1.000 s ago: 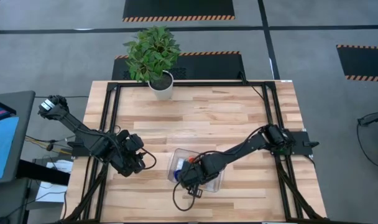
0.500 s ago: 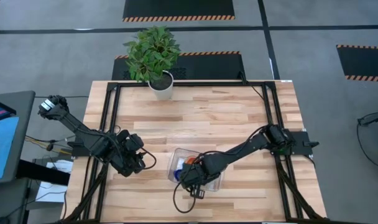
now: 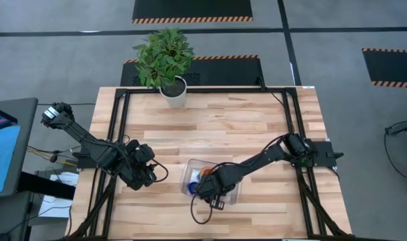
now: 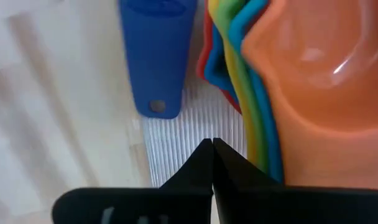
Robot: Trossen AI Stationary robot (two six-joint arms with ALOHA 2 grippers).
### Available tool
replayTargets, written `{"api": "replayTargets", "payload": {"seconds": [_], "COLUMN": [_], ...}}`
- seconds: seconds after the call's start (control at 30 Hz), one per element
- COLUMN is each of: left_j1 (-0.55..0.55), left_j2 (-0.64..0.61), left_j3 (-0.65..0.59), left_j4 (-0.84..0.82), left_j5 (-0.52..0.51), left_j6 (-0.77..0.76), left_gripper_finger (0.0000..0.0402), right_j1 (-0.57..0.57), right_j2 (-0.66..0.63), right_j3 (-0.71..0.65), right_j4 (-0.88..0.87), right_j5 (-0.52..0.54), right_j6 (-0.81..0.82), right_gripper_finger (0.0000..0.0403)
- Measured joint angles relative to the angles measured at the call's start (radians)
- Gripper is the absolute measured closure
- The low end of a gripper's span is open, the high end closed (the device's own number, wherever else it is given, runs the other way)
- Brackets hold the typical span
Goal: Nest measuring cups in basket
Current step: Stack the dark blue measuring cup on top of the orange measuring cup
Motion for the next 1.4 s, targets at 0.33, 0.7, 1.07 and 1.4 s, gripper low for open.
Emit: {"api": "replayTargets", "payload": {"seconds": [0.33, 0.7, 1.07, 1.4], "left_j1": [0.0, 0.0, 0.0, 0.0], "left_j2": [0.0, 0.0, 0.0, 0.0], "left_j3": [0.0, 0.0, 0.0, 0.0], "left_j4": [0.0, 0.0, 0.0, 0.002], "left_j5": [0.0, -0.008, 0.034, 0.035], "left_j6": [-0.01, -0.032, -0.02, -0.041], "left_gripper_finger": [0.0244, 0.0244, 0.0244, 0.0244], "right_j1": [-0.006, 0.001, -0.059, -0.121], "right_j2": [-0.045, -0.184, -0.196, -0.107], "right_j3": [-0.009, -0.009, -0.01, 0.005], "right_j4": [-0.029, 0.116, 0.384, 0.357], "right_j5": [0.129, 0.074, 0.069, -0.058], "right_j6": [0.058, -0.105, -0.831, -1.065], "right_gripper_finger": [0.0395, 0.0378, 0.0382, 0.0393]}}
